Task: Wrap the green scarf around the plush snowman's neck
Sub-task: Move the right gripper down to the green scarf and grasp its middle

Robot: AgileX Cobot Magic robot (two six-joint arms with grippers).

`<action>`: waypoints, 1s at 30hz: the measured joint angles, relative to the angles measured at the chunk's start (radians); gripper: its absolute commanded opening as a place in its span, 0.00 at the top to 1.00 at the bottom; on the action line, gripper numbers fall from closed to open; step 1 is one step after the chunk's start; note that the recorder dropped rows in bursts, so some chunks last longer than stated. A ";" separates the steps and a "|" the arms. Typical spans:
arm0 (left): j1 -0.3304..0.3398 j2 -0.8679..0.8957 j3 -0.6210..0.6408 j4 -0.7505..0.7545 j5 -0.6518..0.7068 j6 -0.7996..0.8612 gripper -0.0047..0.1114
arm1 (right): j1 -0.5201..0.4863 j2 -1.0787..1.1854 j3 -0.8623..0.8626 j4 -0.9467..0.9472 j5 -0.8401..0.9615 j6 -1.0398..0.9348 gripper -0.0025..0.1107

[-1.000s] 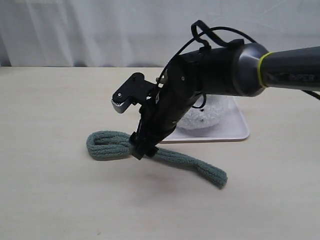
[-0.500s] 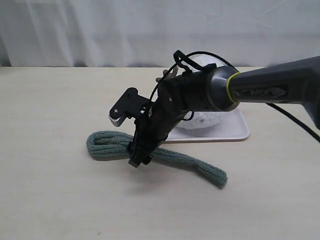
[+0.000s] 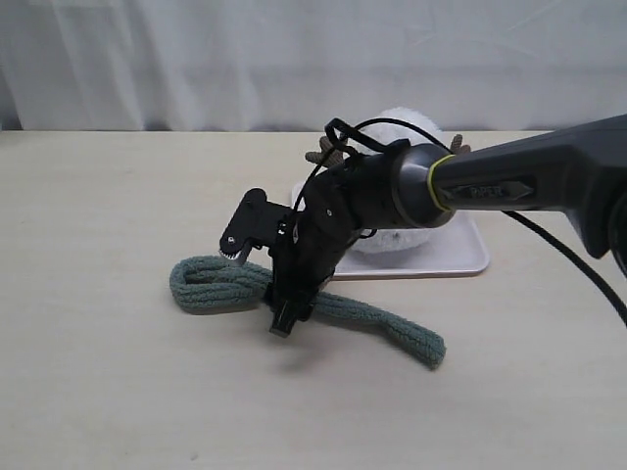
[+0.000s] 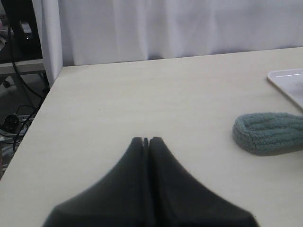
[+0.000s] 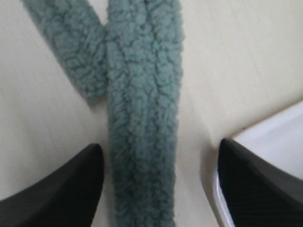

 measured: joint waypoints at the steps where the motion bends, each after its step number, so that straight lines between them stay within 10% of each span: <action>1: 0.000 0.000 0.000 0.000 0.000 0.000 0.96 | 0.000 -0.002 0.000 -0.022 0.030 0.000 0.46; 25: 0.000 0.000 0.000 0.000 -0.002 0.000 0.96 | 0.000 0.010 0.000 0.024 -0.035 -0.024 0.47; 30: 0.000 0.000 0.000 0.000 -0.002 0.000 0.96 | 0.000 0.010 -0.002 0.026 -0.037 -0.024 0.65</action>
